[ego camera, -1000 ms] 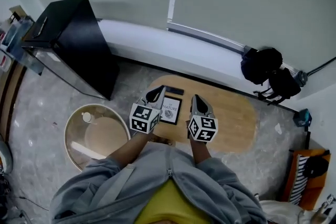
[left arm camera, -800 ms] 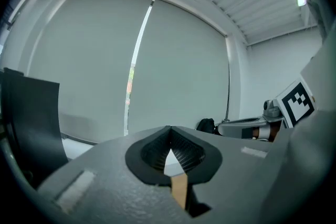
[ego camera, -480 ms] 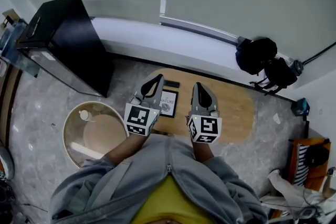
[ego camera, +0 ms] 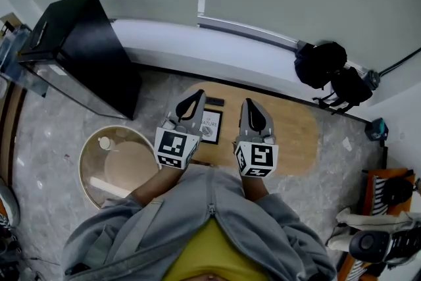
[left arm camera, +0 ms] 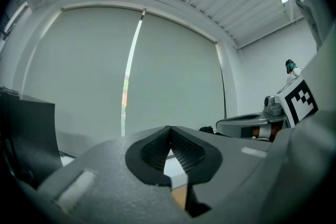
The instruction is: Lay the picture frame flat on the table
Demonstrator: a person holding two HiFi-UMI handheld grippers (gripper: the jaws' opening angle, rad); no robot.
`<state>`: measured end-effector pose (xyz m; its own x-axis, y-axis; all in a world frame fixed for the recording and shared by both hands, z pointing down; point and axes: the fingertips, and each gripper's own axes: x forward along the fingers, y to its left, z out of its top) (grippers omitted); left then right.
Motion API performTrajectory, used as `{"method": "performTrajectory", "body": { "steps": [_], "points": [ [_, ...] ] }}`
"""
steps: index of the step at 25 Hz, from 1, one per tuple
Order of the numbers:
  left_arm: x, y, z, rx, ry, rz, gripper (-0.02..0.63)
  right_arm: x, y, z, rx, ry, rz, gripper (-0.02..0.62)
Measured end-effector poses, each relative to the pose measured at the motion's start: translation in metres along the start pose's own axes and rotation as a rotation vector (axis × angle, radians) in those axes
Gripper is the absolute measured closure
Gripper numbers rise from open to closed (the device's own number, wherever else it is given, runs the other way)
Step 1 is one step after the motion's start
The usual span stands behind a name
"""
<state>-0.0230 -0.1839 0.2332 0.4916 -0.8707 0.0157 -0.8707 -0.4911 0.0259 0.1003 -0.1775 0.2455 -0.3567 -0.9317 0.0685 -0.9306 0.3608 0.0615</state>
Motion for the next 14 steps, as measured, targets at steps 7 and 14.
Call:
{"method": "performTrajectory", "body": {
  "steps": [7, 14],
  "points": [
    [0.007, 0.0, 0.001, 0.006, 0.001, 0.001, 0.607, 0.005, -0.006, 0.001, 0.001, 0.001, 0.0, 0.595],
    [0.012, 0.005, -0.006, 0.009, 0.007, 0.0, 0.607, 0.013, -0.006, -0.001, -0.001, 0.0, 0.009, 0.595]
  ]
}}
